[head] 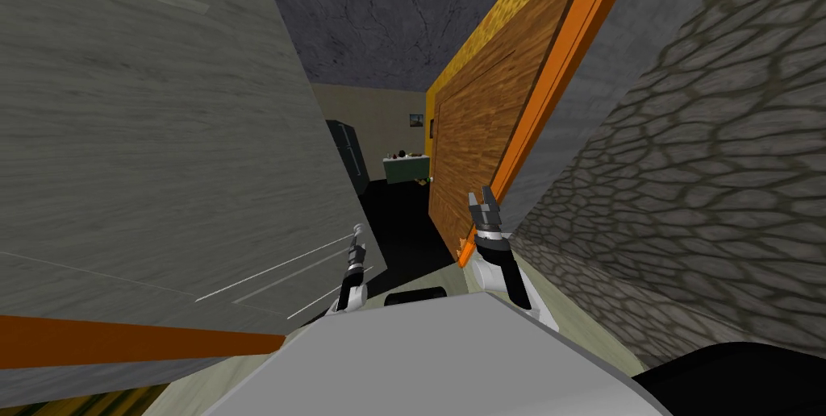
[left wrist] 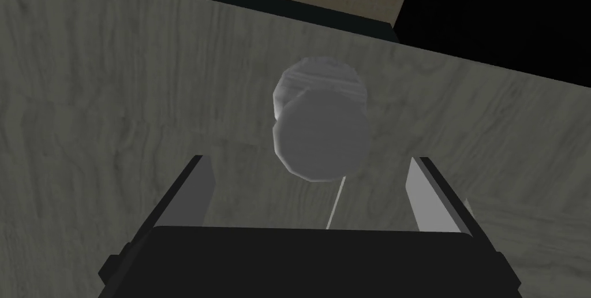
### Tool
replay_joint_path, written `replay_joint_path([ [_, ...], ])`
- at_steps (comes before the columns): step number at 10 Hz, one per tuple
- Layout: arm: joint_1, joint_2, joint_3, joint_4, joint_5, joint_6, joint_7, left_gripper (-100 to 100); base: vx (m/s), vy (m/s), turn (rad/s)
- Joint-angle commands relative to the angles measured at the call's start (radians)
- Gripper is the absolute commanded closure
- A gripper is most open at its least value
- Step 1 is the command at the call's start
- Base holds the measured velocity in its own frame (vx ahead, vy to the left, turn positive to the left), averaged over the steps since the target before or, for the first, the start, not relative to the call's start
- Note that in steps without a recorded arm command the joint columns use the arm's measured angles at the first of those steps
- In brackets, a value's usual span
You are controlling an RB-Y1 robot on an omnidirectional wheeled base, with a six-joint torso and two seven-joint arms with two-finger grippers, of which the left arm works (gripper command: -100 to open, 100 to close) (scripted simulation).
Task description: Push the door open
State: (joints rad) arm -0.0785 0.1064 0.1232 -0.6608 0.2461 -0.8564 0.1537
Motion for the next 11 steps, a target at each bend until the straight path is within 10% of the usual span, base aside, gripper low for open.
replay_joint_path([
  [1,-0.007,-0.004,-0.013,0.004,0.036,-0.006,0.050,-100,-0.035,0.010,-0.032],
  [11,-0.048,-0.025,-0.079,0.034,0.219,-0.039,0.299,-100,-0.042,0.009,-0.025],
])
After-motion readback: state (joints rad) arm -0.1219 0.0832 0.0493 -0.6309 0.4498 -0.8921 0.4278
